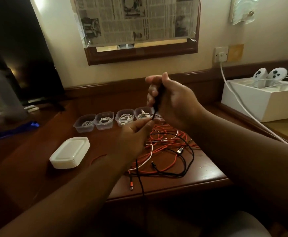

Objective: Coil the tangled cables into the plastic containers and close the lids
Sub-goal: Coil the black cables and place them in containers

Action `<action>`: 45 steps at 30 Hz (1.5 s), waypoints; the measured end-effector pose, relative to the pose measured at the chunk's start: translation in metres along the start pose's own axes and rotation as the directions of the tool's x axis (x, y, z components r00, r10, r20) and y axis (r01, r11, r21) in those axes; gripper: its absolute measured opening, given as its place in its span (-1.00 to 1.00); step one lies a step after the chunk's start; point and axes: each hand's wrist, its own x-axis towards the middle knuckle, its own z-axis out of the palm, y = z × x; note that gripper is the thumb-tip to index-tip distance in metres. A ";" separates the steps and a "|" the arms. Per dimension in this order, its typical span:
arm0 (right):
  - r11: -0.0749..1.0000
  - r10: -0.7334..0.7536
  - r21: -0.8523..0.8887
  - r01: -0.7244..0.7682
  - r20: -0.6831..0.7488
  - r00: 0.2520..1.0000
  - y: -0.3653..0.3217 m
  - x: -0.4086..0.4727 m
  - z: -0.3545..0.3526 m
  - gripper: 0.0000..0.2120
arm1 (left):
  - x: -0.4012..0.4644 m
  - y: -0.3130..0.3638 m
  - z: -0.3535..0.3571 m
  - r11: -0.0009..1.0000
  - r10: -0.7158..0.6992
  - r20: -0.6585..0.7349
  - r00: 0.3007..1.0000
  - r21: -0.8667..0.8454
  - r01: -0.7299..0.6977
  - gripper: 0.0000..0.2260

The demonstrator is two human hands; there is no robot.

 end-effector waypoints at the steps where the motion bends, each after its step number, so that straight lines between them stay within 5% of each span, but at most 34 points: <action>1: 0.961 -0.069 -0.272 0.052 -0.056 0.996 0.002 0.001 -0.002 -0.66 | 0.000 0.002 -0.003 0.995 0.027 -0.001 1.000 0.095 -0.027 -0.81; 3: 0.564 -0.154 -0.823 0.066 -0.026 0.988 0.004 0.003 -0.005 -0.70 | 0.002 0.007 -0.012 0.959 0.117 -0.002 0.993 0.259 -0.113 -0.83; 5: 0.204 -0.007 -0.979 -0.009 -0.010 1.000 0.009 0.001 -0.009 -0.67 | 0.006 0.012 -0.023 0.904 0.235 -0.025 0.972 0.372 -0.209 -0.84; 6: 0.208 0.097 -0.975 -0.078 -0.058 0.994 0.012 -0.001 -0.011 -0.63 | 0.009 0.015 -0.028 0.891 0.272 -0.041 0.961 0.388 -0.236 -0.84; 8: 0.443 0.310 -0.871 -0.214 -0.075 0.948 0.018 -0.007 -0.013 -0.48 | 0.015 0.018 -0.037 0.904 0.294 -0.071 0.953 0.345 -0.253 -0.85; 11: 0.847 0.495 -0.367 -0.385 0.278 0.823 0.023 -0.013 -0.015 -0.38 | 0.018 0.015 -0.040 0.983 0.162 -0.101 0.982 0.098 -0.153 -0.86; 13: 0.882 0.404 0.038 -0.469 0.450 0.797 0.020 -0.015 -0.006 -0.38 | 0.016 0.008 -0.030 0.988 -0.005 -0.107 0.994 -0.154 -0.012 -0.87; 16: 0.894 0.205 0.330 -0.304 0.302 0.931 0.015 -0.013 0.010 -0.35 | 0.008 -0.002 -0.014 0.950 -0.121 -0.084 0.989 -0.298 0.091 -0.87; 18: 0.977 0.060 0.199 -0.076 0.084 0.995 0.016 -0.009 0.011 -0.35 | 0.003 -0.004 -0.008 0.974 -0.101 -0.046 0.994 -0.209 0.089 -0.84; 20: 0.956 -0.130 -0.272 0.113 -0.044 0.991 0.018 -0.005 0.005 -0.43 | 0.000 -0.001 -0.006 0.999 -0.038 -0.042 0.998 -0.032 0.037 -0.84; 22: 0.617 -0.241 -0.769 0.166 0.016 0.970 0.020 -0.005 0.001 -0.48 | 0.000 0.005 -0.010 0.988 0.057 -0.046 0.997 0.147 -0.050 -0.88; 24: 0.309 -0.157 -0.941 0.138 0.093 0.983 0.026 -0.008 -0.003 -0.44 | 0.001 0.013 -0.018 0.948 0.155 -0.038 0.987 0.287 -0.138 -0.91; 25: 0.260 -0.100 -0.958 0.119 0.096 0.990 0.029 -0.010 -0.003 -0.41 | 0.003 0.016 -0.023 0.922 0.197 -0.025 0.980 0.345 -0.177 -0.91; 27: 0.352 0.014 -0.935 0.045 0.053 0.999 0.033 -0.014 -0.001 -0.37 | 0.008 0.020 -0.033 0.894 0.254 0.003 0.967 0.382 -0.236 -0.95; 30: 0.694 0.338 -0.667 -0.271 -0.031 0.941 0.027 -0.015 0.006 -0.21 | 0.010 0.024 -0.034 0.957 0.204 -0.004 0.979 0.211 -0.199 -0.79; 32: 0.842 0.499 -0.307 -0.444 0.128 0.857 0.019 -0.016 0.007 -0.15 | 0.009 0.021 -0.029 0.988 0.060 0.005 0.998 -0.146 -0.059 -0.82; 35: 0.879 0.375 0.194 -0.436 0.287 0.882 0.007 -0.018 0.012 -0.15 | 0.010 0.011 -0.019 0.895 -0.138 -0.007 0.990 -0.429 0.122 -0.89; 38: 0.893 0.166 0.399 -0.209 0.140 0.976 0.002 -0.016 0.019 -0.19 | 0.006 0.003 -0.005 0.904 -0.212 -0.015 0.977 -0.383 0.190 -0.91; 39: 0.933 0.096 0.341 -0.110 0.058 0.994 0.002 -0.014 0.019 -0.22 | 0.003 0.002 0.000 0.932 -0.195 -0.012 0.981 -0.315 0.182 -0.89; 41: 0.997 -0.063 -0.049 0.058 -0.099 0.993 0.003 -0.011 0.015 -0.32 | -0.002 0.004 0.003 0.984 -0.122 0.011 0.992 -0.127 0.123 -0.86; 43: 0.787 -0.225 -0.606 0.113 -0.112 0.968 0.004 -0.012 0.014 -0.37 | -0.001 0.008 -0.001 0.997 -0.035 0.002 0.999 0.069 0.035 -0.86; 45: 0.466 -0.193 -0.883 0.062 -0.033 0.981 0.009 -0.016 0.012 -0.36 | 0.003 0.014 -0.010 0.972 0.084 -0.032 0.996 0.223 -0.074 -0.90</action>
